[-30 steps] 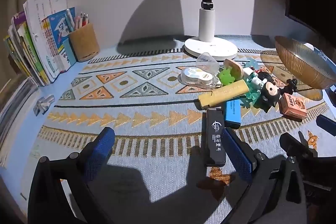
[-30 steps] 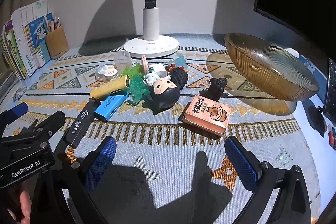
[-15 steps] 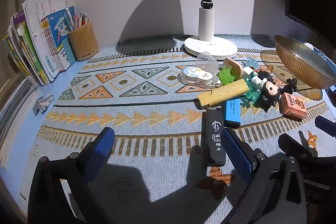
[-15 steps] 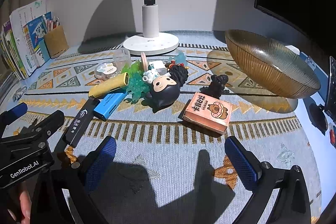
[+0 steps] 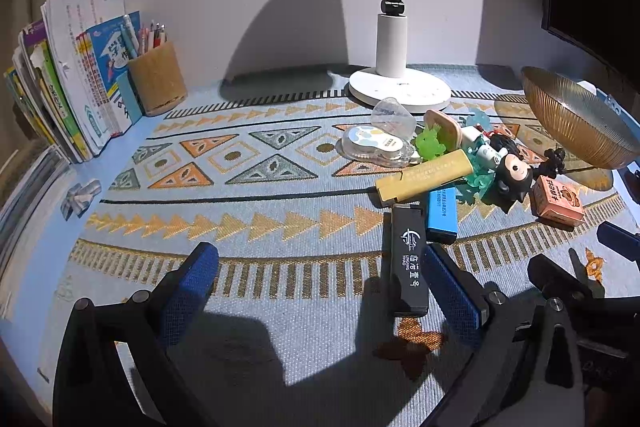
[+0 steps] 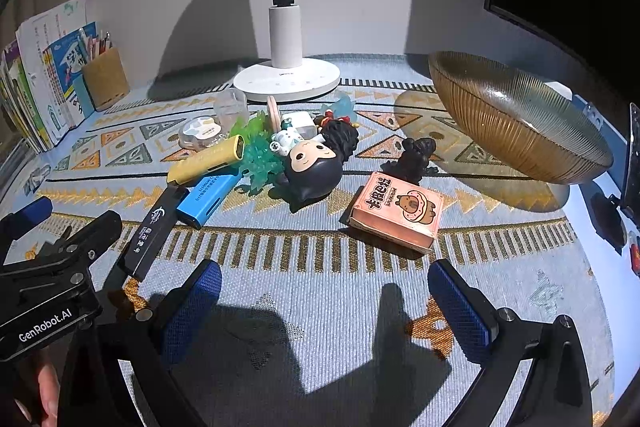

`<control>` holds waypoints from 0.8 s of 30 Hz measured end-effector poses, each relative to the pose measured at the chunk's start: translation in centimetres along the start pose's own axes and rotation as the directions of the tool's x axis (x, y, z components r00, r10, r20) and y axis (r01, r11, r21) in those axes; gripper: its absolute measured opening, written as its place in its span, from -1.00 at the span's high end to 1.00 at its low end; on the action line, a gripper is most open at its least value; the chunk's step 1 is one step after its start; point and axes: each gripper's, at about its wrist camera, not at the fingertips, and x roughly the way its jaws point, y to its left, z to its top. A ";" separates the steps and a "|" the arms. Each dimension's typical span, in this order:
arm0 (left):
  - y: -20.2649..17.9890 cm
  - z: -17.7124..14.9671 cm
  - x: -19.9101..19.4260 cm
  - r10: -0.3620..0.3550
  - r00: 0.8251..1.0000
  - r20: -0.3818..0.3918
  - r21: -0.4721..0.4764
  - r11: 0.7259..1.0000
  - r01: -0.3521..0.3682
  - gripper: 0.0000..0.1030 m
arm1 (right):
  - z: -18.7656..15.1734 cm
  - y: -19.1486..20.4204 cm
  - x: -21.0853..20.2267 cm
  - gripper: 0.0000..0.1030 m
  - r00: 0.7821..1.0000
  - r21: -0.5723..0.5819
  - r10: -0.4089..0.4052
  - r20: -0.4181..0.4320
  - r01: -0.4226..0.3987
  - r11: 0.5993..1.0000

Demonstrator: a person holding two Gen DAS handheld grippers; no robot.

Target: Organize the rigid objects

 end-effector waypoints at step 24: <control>-0.9 -0.2 0.2 0.040 0.999 -0.020 0.075 0.996 -0.039 -0.96 | 0.0 -1.5 0.2 -1.00 0.998 0.070 0.055 -0.025 -0.053 0.996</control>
